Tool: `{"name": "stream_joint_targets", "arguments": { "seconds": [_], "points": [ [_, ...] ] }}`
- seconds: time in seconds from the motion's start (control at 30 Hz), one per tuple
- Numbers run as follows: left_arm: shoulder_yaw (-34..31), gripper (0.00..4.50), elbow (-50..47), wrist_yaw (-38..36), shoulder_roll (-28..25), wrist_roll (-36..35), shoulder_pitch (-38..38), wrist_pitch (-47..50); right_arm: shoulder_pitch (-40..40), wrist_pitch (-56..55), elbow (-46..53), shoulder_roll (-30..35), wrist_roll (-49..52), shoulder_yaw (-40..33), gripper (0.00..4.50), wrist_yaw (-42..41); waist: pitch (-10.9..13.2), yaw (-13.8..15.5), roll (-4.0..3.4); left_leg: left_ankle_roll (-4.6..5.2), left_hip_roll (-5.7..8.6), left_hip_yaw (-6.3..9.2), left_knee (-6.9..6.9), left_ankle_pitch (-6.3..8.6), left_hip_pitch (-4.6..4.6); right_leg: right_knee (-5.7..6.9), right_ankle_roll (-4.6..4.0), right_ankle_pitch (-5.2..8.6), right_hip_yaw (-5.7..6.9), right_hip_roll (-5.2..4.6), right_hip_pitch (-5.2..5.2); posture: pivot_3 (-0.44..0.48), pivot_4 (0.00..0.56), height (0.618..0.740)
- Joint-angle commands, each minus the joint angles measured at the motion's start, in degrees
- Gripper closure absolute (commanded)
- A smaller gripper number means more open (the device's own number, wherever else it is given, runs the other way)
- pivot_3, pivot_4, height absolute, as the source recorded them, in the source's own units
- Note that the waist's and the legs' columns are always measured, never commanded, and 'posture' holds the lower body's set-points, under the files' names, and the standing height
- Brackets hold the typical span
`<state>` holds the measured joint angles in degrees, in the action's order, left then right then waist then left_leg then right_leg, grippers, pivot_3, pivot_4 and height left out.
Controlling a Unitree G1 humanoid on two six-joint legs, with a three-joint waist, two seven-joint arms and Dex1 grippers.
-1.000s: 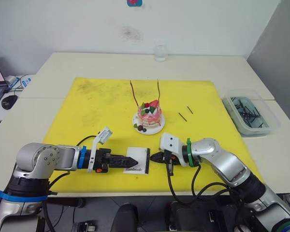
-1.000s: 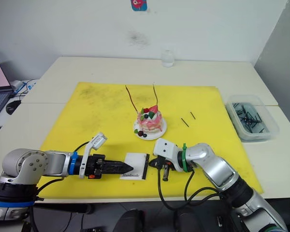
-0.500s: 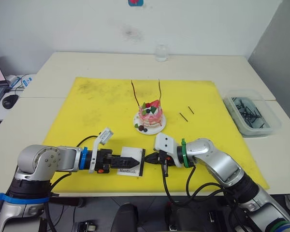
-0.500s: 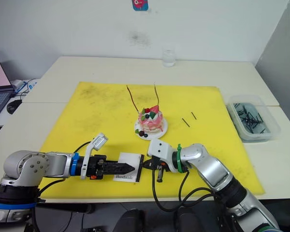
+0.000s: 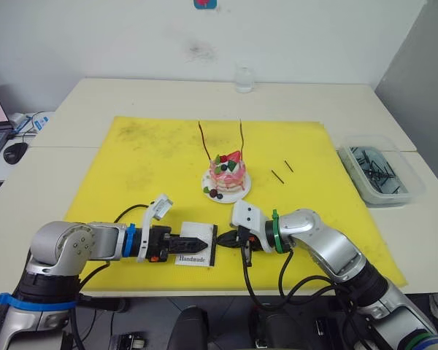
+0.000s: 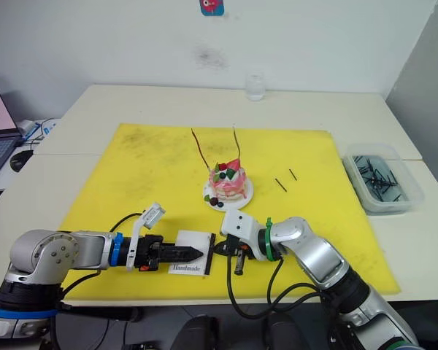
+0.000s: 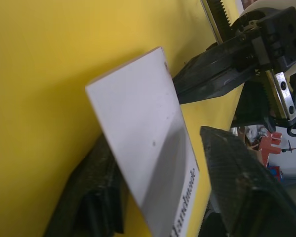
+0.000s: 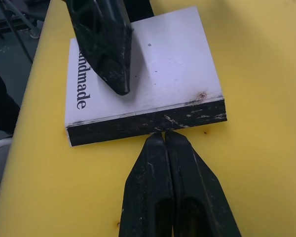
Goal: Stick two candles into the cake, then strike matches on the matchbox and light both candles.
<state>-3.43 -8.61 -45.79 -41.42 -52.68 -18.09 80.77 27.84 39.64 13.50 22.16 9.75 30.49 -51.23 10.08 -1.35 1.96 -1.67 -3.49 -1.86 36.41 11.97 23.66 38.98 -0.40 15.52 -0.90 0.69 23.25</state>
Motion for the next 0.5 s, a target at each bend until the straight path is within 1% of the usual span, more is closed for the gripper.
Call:
{"name": "stream_joint_targets", "arguments": {
  "seconds": [0.03, 0.13, 0.17, 0.33, 0.43, 0.5],
  "points": [
    [-0.1, 3.41, -0.7, -0.4, 0.8, -1.5, 0.3, 1.4, 0.9, 1.3, 2.5, -0.6, 1.1, -1.7, 4.5, 0.6, 0.0, 0.0, 0.0, 0.0, 0.0, 0.0, 0.0, 0.0, 0.02, 0.0, 0.0, 0.0, 0.0, 0.0, 0.02, 0.0, 0.15, 0.74],
    [-2.3, 4.31, -0.7, -0.9, -0.1, -2.9, -0.4, 2.9, 1.2, 2.7, 3.5, -0.3, 1.9, -3.0, 4.5, 1.1, 0.0, -0.1, 0.0, 0.0, -0.02, 0.02, 0.0, 0.0, 0.07, 0.0, 0.0, 0.0, 0.02, 0.01, 0.06, 0.0, 0.15, 0.74],
    [-3.5, 4.48, -0.8, -0.9, -0.4, -3.9, -1.0, 3.9, 1.2, 3.5, 4.2, -0.1, 2.4, -3.8, 4.5, 1.3, 0.0, -0.1, 0.0, 0.0, -0.04, 0.04, 0.0, 0.0, 0.09, 0.01, 0.0, 0.0, 0.04, 0.02, 0.09, 0.0, 0.15, 0.74],
    [-9.8, 4.48, -0.9, 0.2, 0.0, -11.5, -5.3, 10.8, 1.7, 9.2, 10.4, 2.3, 6.7, -10.6, 4.5, 1.6, 0.0, -0.1, 0.04, 0.0, -0.07, 0.12, 0.0, 0.0, 0.16, 0.05, 0.0, 0.0, 0.12, 0.06, 0.16, 0.0, 0.15, 0.74],
    [-10.0, 4.48, -1.0, 2.9, 1.1, -15.6, -6.2, 11.7, 1.3, 12.0, 13.8, 6.0, 9.5, -14.9, 4.5, 1.0, 0.0, -0.2, 0.04, 0.0, -0.07, 0.07, -0.01, 0.0, 0.15, 0.02, 0.0, 0.0, 0.06, 0.07, 0.15, 0.0, 0.15, 0.74],
    [-9.2, 4.48, -1.2, 6.0, 4.4, -16.1, -6.1, 11.7, 0.3, 12.6, 15.3, 9.9, 10.4, -17.0, 4.5, 0.1, 0.0, -0.1, 0.04, 0.0, -0.05, 0.04, -0.02, 0.0, 0.16, 0.0, 0.03, 0.02, 0.03, 0.04, 0.15, 0.0, 0.15, 0.74]
  ]
}}
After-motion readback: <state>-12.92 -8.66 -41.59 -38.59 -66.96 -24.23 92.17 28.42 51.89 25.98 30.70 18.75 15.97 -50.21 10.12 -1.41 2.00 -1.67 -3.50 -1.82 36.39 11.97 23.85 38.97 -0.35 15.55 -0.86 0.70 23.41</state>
